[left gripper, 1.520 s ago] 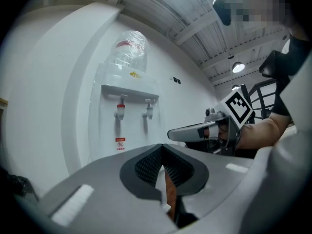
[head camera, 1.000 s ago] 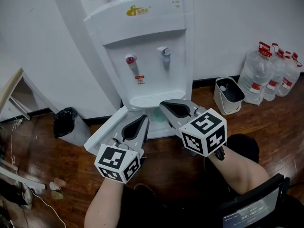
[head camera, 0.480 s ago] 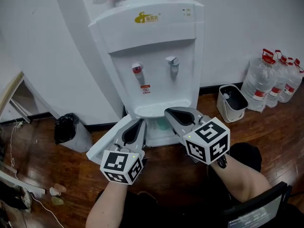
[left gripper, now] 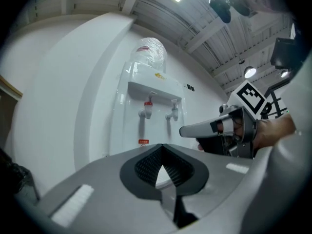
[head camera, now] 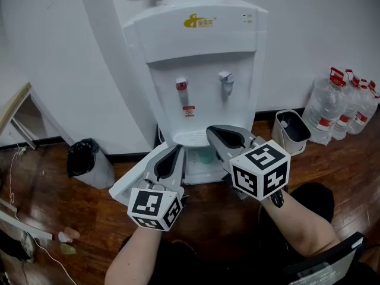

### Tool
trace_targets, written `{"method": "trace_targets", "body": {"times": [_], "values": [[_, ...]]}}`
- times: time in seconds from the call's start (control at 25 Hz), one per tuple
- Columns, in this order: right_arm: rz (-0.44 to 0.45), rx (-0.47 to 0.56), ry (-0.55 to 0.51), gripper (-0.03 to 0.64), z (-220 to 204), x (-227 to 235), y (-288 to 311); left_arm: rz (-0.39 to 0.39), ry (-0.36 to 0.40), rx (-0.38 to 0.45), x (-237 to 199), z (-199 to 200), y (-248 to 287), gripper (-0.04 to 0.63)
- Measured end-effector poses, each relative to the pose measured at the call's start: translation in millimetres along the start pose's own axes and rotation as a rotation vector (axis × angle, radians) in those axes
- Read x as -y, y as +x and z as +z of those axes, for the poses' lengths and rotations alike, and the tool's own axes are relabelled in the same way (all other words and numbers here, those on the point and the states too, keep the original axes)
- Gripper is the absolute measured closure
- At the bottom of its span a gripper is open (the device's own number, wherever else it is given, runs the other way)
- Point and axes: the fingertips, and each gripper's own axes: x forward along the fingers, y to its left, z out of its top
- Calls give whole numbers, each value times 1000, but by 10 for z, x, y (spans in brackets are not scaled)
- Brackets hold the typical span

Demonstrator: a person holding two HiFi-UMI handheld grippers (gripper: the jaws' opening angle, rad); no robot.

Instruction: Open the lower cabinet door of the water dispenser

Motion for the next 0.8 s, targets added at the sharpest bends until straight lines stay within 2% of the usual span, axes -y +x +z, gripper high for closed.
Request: {"method": "trace_targets", "body": {"times": [0.12, 0.24, 0.4, 0.52, 0.68, 0.8], "values": [[-24, 23, -32, 615, 110, -8, 15, 49, 14, 21, -81, 21, -13, 558], [-57, 49, -10, 615, 90, 25, 13, 140, 53, 101, -173, 103, -59, 557], [-62, 77, -37, 615, -33, 2, 16, 162, 81, 115, -162, 56, -118, 548], [-79, 94, -39, 615, -196, 44, 14, 225, 86, 126, -196, -72, -107, 546], [-91, 61, -8, 615, -634, 119, 69, 344, 34, 93, -301, -518, -135, 543], [-128, 52, 29, 614, -961, 238, 112, 313, 78, 9, -215, -945, -83, 497]]}}
